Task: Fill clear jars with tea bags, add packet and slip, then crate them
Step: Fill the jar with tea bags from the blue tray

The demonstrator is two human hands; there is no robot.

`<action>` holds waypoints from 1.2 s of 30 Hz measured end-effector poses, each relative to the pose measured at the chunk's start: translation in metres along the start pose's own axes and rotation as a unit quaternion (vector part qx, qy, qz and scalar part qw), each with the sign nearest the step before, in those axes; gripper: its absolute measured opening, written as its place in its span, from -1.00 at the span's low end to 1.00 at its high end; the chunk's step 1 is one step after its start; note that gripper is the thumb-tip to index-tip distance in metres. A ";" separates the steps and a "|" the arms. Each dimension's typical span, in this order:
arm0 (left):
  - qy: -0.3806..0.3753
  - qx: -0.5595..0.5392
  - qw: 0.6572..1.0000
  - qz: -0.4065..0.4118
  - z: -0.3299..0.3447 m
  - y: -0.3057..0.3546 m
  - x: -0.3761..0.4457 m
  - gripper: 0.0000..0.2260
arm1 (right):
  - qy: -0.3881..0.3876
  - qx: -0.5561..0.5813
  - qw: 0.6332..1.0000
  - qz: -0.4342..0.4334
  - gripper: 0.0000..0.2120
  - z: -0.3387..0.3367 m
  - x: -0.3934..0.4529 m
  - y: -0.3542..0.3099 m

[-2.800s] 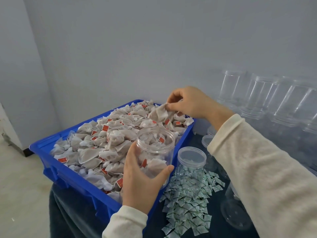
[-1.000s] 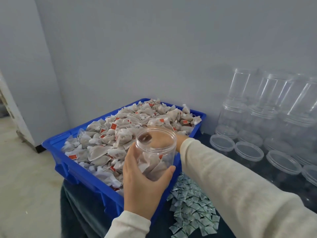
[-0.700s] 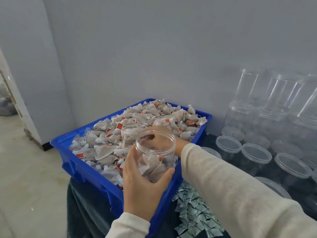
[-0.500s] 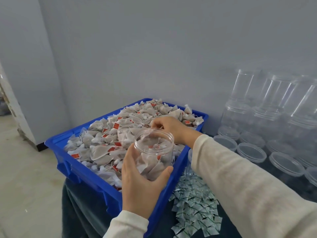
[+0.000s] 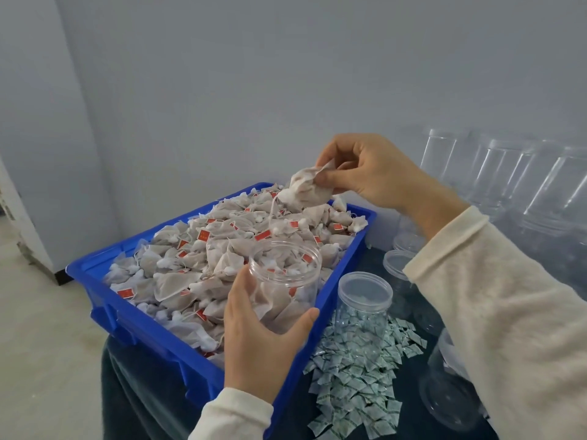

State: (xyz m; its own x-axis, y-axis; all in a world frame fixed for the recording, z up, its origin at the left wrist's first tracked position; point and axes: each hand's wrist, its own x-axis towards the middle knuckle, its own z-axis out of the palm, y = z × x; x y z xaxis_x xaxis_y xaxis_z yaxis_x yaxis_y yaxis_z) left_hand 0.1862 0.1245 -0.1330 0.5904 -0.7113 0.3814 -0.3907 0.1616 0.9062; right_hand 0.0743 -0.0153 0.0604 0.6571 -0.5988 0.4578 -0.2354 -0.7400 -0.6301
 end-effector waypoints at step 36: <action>-0.007 0.020 1.000 0.010 0.009 0.010 -0.004 -0.05 | -0.094 -0.112 0.989 0.035 -0.93 0.019 -0.024 0.006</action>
State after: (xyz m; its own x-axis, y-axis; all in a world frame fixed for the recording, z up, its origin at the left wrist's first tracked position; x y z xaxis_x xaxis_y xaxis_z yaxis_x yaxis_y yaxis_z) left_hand 0.1739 0.1226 -0.1270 0.5726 -0.7177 0.3963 -0.4300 0.1486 0.8905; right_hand 0.0711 0.0003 0.0336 0.7496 -0.5994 0.2807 -0.4234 -0.7603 -0.4927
